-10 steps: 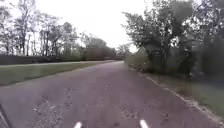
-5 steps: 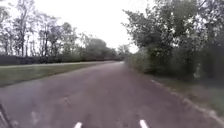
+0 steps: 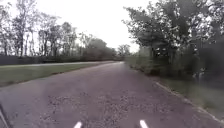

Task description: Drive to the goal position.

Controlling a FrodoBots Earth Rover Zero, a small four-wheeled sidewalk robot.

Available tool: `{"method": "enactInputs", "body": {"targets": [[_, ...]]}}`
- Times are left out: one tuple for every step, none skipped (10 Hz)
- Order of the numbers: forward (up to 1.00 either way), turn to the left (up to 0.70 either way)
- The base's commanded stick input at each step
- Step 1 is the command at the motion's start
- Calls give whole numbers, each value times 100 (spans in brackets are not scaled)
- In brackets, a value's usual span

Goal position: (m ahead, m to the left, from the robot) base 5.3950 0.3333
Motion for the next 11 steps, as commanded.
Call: {"method": "enactInputs", "body": {"targets": [[70, 0], [70, 0], [70, 0], [70, 0], [70, 0], [70, 0], [70, 0], [70, 0], [70, 0], [70, 0], [70, 0]]}}
